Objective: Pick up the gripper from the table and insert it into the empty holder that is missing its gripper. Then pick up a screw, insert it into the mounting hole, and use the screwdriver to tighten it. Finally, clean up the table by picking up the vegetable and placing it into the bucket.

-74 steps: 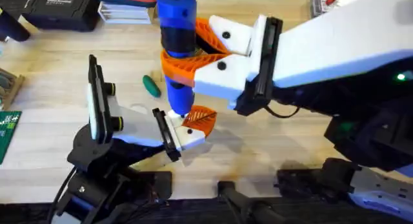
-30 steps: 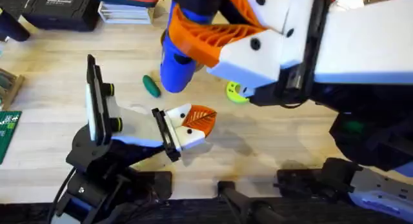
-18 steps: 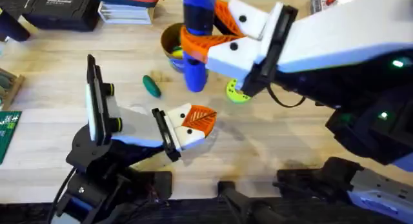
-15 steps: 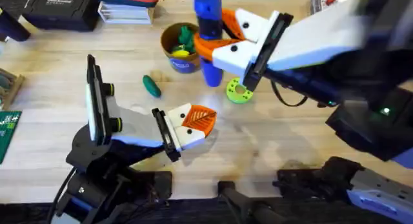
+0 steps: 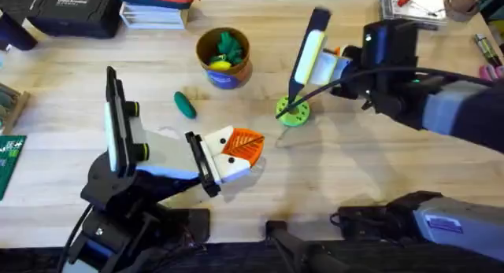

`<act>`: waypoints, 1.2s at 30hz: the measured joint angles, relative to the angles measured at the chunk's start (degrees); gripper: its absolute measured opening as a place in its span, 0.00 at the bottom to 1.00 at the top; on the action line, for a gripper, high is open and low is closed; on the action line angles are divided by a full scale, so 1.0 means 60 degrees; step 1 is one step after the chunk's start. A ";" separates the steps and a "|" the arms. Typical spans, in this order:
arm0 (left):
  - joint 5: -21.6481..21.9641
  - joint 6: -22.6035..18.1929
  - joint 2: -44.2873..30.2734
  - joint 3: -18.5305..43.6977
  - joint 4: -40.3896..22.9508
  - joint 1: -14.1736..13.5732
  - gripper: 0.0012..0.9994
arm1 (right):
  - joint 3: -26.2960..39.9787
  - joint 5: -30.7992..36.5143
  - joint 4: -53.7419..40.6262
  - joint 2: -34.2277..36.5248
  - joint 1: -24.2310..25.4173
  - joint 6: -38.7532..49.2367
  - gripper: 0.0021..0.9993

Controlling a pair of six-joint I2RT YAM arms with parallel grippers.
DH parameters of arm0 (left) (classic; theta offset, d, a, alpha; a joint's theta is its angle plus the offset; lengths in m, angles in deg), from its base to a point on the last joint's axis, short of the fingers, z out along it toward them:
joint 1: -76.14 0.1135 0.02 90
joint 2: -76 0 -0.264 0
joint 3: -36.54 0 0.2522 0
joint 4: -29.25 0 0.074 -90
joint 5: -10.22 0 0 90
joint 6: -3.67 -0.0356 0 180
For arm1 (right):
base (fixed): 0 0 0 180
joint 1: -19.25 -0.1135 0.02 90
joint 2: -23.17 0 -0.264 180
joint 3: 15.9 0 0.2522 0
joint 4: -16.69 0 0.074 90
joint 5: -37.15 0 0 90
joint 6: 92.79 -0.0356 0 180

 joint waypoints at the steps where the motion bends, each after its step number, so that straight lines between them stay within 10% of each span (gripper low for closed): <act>1: 0.0001 0.0000 0.0000 0.0000 0.0000 0.0000 0.00 | 0.0000 0.0065 -0.0008 0.0315 0.0086 0.0306 0.03; 6: 0.0004 0.0003 0.0000 0.0000 0.0000 0.0000 0.00 | 0.0007 0.0311 0.0107 0.1580 0.0138 0.1390 0.11; 11: 0.0002 0.0000 0.0000 0.0000 -0.0002 0.0000 0.00 | 0.0297 0.0587 0.0245 0.1646 -0.0095 0.1616 0.83; 13: 0.0003 0.0003 0.0000 0.0000 0.0000 0.0000 0.00 | 0.0427 0.0862 0.0276 0.1616 -0.0196 0.1276 0.98; 23: 0.0000 -0.0004 0.0000 0.0000 0.0000 0.0000 0.01 | 0.0661 0.2790 -0.3210 0.0569 -0.0992 -0.2696 0.99; 29: 0.0004 0.0000 0.0000 0.0000 -0.0004 0.0000 0.89 | 0.2006 0.2310 -0.6972 -0.1224 -0.1046 -0.5576 0.99; 36: 0.0075 -0.0072 0.0000 -0.0011 0.0191 0.0000 0.99 | 0.3365 0.0344 -0.8782 -0.3429 -0.1046 -0.8457 0.99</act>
